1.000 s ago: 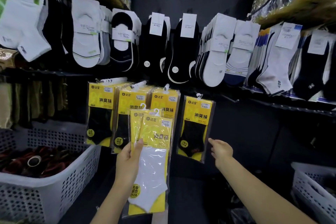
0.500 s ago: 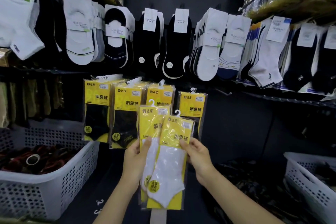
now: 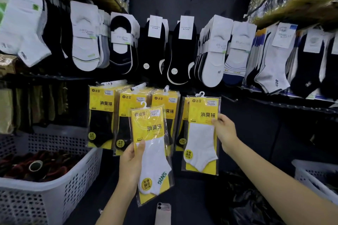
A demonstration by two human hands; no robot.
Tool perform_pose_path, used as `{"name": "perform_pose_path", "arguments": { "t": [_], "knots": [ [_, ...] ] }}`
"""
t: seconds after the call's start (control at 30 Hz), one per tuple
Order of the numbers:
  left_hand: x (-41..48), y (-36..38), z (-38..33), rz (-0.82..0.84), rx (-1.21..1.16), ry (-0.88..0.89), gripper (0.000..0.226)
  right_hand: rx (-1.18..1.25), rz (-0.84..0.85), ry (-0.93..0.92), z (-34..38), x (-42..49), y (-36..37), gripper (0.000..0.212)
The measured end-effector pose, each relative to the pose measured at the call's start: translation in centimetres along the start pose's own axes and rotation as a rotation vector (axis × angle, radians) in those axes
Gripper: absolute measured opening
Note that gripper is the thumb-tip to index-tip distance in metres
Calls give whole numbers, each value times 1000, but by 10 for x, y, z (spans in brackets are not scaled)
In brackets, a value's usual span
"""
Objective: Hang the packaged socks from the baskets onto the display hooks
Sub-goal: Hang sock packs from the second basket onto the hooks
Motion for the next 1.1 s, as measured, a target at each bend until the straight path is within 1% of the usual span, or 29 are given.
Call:
{"name": "perform_pose_path", "arguments": {
  "t": [0.07, 0.23, 0.3, 0.37, 0.43, 0.53, 0.6, 0.67, 0.77, 0.8, 0.87, 0.93, 0.97, 1.03, 1.1],
  "knots": [
    [1, 1, 0, 8, -9, 3, 23, -19, 29, 33, -4, 5, 5, 17],
    [5, 0, 1, 18, -21, -4, 25, -15, 13, 95, -23, 10, 9, 16],
    [7, -2, 2, 15, -22, -13, 25, 1, -21, 133, -32, 10, 9, 13],
    [8, -2, 3, 26, -13, -17, 25, 29, -82, 214, -45, 8, 6, 9],
    [8, -2, 3, 40, -4, -18, 24, 0, -129, 290, -61, 2, 2, 15],
    [7, 0, 5, 48, 3, -26, 24, -152, -157, 322, -75, -14, -1, 24],
    [5, 5, 7, 59, 10, -44, 25, -116, -86, 309, -75, -31, 7, 24],
    [3, 11, 11, 67, 16, -60, 23, -7, 84, 303, -66, -54, 22, 21],
    [0, 22, 16, 65, 33, -73, 19, 95, 344, 290, -55, -88, 43, 26],
    [-2, 25, 18, 67, 38, -74, 19, 120, 392, 288, -53, -97, 48, 27],
    [-6, 30, 19, 89, 38, -70, 20, 181, 423, 263, -50, -107, 53, 22],
    [-9, 34, 20, 125, 30, -63, 19, 236, 368, 235, -48, -108, 52, 14],
    [-9, 36, 20, 149, 16, -63, 17, 256, 304, 224, -49, -106, 50, 14],
    [-10, 40, 23, 203, 31, -77, 16, 275, 120, 199, -50, -96, 41, 11],
    [-11, 45, 28, 268, 102, -90, 21, 289, -72, 185, -49, -85, 28, 6]
  ]
}}
Point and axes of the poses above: each hand's wrist, its own x-axis towards the middle knuckle, its own y-axis out of the palm, z = x × y, the point moved 3 cm from there along x, towards the middle knuckle, and after that the axes turned 10 degrees about -y, right-handed, at the moved point
